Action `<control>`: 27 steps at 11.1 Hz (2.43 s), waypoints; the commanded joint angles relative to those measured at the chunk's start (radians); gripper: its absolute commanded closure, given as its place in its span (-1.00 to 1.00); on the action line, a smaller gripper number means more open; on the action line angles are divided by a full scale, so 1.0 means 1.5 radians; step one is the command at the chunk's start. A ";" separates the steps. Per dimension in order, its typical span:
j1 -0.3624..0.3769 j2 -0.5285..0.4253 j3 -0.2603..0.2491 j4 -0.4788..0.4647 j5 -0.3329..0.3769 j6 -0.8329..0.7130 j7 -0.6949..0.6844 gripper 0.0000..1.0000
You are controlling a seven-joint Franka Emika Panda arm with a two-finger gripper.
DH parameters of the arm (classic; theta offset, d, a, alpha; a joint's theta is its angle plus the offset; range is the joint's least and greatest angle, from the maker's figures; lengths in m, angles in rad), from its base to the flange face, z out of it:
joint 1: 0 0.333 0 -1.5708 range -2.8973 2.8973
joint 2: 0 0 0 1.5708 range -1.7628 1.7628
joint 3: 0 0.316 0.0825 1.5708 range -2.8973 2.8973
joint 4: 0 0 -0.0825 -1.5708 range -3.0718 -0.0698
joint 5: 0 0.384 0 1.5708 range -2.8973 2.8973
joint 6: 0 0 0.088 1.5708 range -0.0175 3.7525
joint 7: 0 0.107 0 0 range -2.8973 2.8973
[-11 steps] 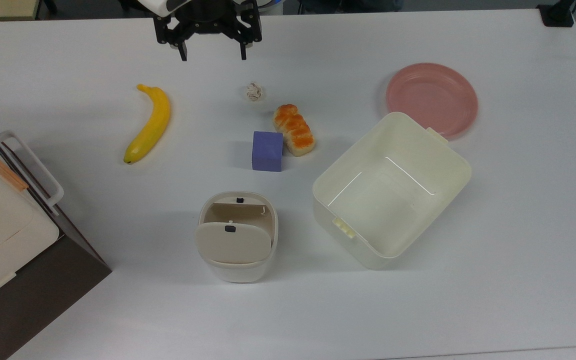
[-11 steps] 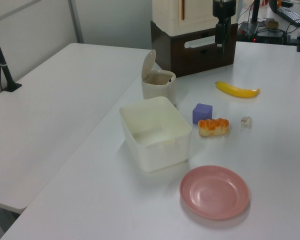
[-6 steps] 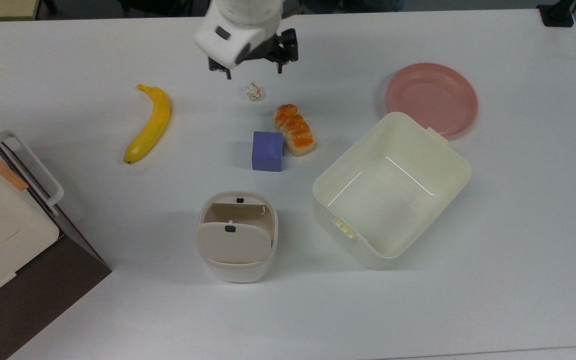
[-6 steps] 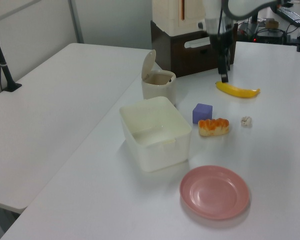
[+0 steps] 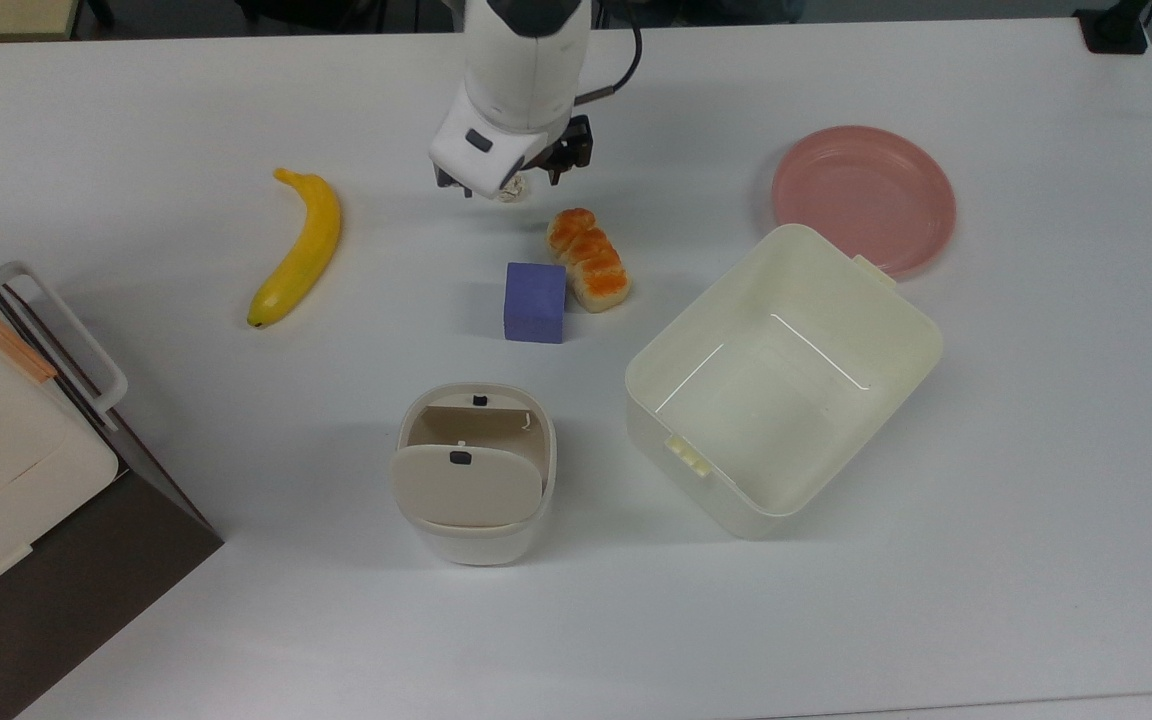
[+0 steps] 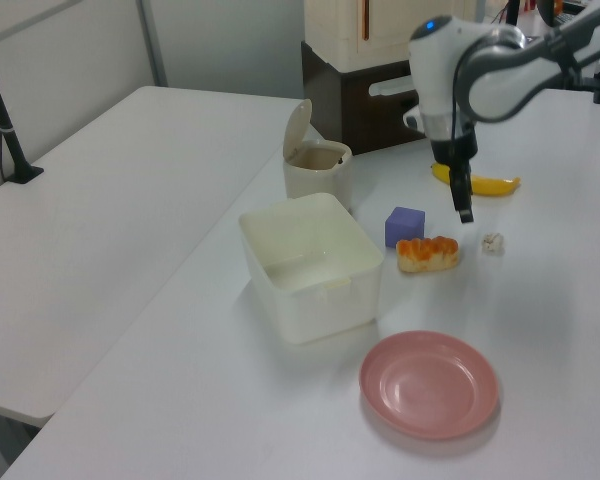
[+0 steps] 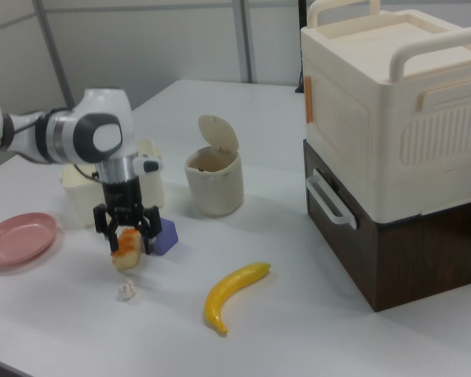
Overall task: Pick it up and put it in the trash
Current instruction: 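Lower the open gripper onto the small white crumpled paper scrap, then close the gripper on the paper scrap and lift it, then carry the paper over the cream trash bin and open the gripper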
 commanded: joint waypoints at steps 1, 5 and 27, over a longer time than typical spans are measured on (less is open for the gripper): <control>0.010 -0.024 0.000 -0.088 -0.038 0.053 -0.019 -0.72; 0.012 -0.024 0.001 -0.142 -0.053 0.089 -0.056 -0.46; -0.090 0.147 0.018 0.301 0.035 0.350 0.198 -1.00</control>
